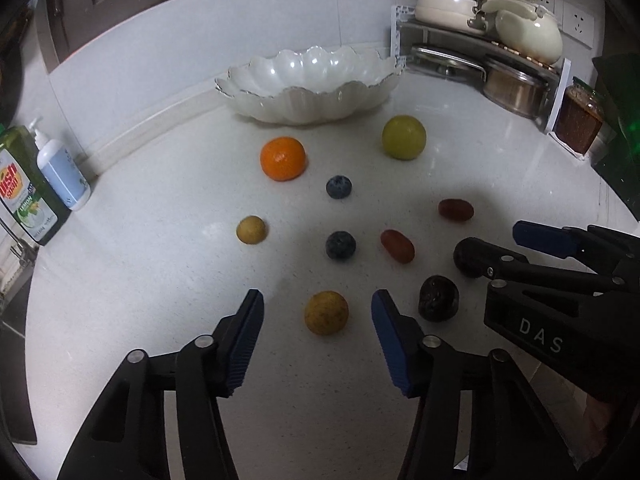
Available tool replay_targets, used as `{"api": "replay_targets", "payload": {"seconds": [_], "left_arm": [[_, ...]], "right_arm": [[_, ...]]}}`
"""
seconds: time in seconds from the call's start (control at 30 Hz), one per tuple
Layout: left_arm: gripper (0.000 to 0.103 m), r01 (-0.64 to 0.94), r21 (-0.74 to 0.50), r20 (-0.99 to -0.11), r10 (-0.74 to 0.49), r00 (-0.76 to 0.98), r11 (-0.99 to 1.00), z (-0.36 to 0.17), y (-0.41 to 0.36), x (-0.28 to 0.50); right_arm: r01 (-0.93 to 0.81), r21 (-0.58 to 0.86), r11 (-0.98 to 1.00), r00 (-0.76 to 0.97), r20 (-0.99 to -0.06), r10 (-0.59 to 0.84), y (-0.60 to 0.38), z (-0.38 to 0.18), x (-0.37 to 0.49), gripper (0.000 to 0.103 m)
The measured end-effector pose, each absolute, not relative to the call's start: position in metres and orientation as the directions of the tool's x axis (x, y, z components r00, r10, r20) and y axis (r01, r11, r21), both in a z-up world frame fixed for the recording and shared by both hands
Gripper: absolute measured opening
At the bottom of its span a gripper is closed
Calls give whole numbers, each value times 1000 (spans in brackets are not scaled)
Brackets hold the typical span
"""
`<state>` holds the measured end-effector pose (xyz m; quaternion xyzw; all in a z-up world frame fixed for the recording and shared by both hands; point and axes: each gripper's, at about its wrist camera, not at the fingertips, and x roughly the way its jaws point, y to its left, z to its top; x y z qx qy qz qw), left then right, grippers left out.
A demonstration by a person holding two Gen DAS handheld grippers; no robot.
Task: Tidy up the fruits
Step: 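Grasp the brown round fruit with the left tool while the right tool grasps the dark plum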
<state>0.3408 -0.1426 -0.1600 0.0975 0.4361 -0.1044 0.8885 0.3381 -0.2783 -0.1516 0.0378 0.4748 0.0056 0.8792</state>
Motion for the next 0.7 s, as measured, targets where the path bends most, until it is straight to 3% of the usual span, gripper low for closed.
{"api": "replay_targets", "payload": {"seconds": [0.27, 0.7], "left_arm": [[47, 267, 67, -810, -103, 577, 961, -168, -144, 345], [27, 262, 27, -835, -122, 537, 965, -180, -143, 353]], "right_arm": [[-14, 84, 996, 532, -843, 79, -275, -154, 341, 44], [-66, 112, 991, 513, -849, 130, -268, -156, 346, 32]]}}
